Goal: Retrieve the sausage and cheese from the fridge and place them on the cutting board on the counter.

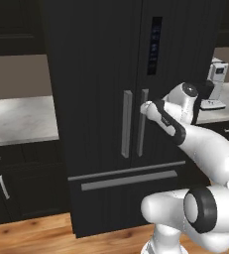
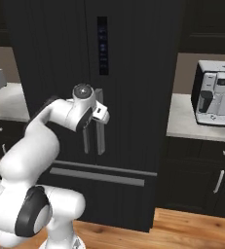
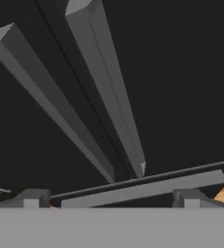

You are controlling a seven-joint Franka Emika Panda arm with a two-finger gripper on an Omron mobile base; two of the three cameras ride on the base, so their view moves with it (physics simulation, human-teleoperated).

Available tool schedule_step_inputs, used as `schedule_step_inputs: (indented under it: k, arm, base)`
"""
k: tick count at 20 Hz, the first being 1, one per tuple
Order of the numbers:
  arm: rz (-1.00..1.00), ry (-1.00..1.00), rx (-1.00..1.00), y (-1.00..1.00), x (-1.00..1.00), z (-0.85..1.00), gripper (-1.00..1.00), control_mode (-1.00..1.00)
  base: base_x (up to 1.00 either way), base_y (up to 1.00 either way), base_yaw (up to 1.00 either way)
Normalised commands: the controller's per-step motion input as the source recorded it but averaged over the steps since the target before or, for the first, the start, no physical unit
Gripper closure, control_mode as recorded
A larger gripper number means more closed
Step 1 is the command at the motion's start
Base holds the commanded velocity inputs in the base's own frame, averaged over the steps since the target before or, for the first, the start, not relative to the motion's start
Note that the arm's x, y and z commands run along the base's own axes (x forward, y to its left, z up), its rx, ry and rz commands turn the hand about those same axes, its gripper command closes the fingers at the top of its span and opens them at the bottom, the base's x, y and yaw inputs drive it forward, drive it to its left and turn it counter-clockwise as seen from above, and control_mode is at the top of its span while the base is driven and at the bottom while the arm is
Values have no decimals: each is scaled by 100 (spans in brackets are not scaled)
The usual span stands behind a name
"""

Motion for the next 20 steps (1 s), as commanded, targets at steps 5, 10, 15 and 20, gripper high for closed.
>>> schedule_step_inputs:
  k: [5, 10, 15, 20]
  arm:
    - [0, -3, 0, 0, 37, -7, -100, -100]
    - [0, 0, 0, 0, 41, -12, -100, -100]
    - [0, 0, -3, -7, 51, -33, -100, -100]
    - [0, -1, -1, -9, 53, -33, -100, -100]
  base:
    - [0, 0, 0]
    - [0, 0, 0]
    - [0, 0, 0]
    - [0, 0, 0]
